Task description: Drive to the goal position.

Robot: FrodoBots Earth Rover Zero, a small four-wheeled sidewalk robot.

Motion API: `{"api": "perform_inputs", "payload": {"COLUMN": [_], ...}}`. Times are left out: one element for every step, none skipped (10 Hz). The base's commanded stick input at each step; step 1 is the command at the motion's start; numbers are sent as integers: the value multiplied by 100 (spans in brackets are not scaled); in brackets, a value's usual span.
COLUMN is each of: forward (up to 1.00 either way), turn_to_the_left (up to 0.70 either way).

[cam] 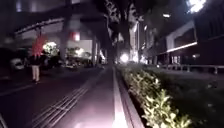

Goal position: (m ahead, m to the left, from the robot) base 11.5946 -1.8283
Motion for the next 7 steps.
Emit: {"api": "perform_inputs", "payload": {"forward": [45, 45, 45, 45, 45, 45, 45], "turn_to_the_left": [0, 0, 0, 0, 0, 0, 0]}}
